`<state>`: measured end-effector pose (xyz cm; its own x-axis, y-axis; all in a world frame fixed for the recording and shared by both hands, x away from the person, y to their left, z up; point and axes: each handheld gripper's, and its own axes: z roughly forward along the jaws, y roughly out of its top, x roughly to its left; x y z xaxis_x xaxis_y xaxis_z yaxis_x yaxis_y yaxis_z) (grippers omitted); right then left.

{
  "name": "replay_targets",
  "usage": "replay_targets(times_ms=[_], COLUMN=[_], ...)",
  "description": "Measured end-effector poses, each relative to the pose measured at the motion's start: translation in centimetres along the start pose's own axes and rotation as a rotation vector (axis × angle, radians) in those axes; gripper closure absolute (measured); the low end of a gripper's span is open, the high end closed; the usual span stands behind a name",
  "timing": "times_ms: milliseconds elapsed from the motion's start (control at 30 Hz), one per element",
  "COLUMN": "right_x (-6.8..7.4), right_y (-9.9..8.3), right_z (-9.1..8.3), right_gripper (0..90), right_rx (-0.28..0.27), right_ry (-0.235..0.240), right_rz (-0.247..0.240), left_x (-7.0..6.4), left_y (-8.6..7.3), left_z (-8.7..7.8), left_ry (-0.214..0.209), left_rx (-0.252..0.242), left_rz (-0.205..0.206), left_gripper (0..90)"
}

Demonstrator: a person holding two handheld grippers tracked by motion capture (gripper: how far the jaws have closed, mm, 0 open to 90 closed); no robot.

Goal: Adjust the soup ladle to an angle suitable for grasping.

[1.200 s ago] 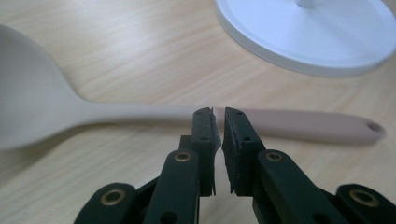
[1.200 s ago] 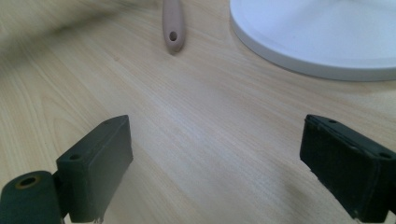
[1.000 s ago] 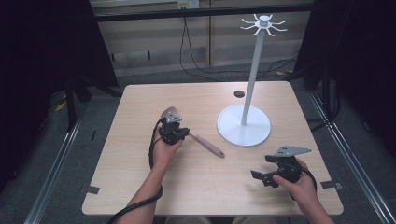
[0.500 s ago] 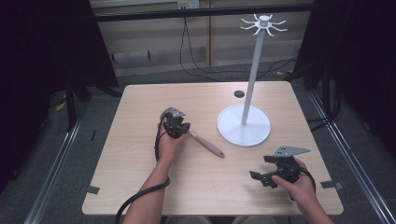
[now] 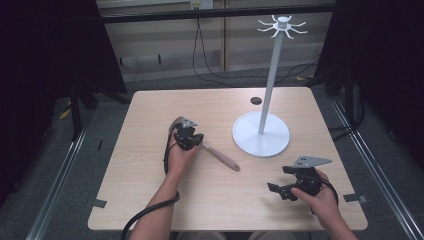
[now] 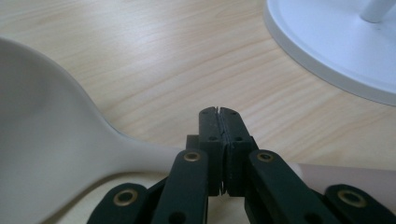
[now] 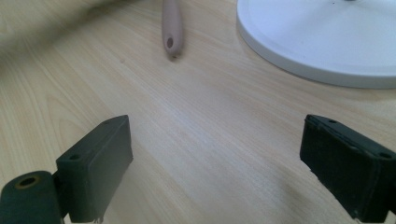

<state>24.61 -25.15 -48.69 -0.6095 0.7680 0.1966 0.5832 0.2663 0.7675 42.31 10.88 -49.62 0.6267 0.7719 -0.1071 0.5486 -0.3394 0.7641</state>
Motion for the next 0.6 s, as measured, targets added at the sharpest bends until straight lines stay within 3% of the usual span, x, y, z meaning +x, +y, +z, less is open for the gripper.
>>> replay_targets(times_ms=[33,267,600], right_x=[0.0,0.4,1.4], right_y=[0.0,0.2,0.5], right_z=[0.0,0.3,1.2], right_gripper=[9.0,8.9,8.9], right_rx=[0.007,0.007,0.023], right_ry=[0.0,0.002,-0.001], right_rz=[0.001,-0.009,-0.044], left_x=[-0.3,-3.2,-3.7], left_y=[-0.1,-1.2,-1.2], left_z=[-0.1,-0.6,-0.5], left_ry=[-0.012,-0.029,-0.066], left_rx=[-0.008,-0.023,-0.018], left_rz=[-0.018,0.001,0.003], left_gripper=[89.3,89.4,87.8])
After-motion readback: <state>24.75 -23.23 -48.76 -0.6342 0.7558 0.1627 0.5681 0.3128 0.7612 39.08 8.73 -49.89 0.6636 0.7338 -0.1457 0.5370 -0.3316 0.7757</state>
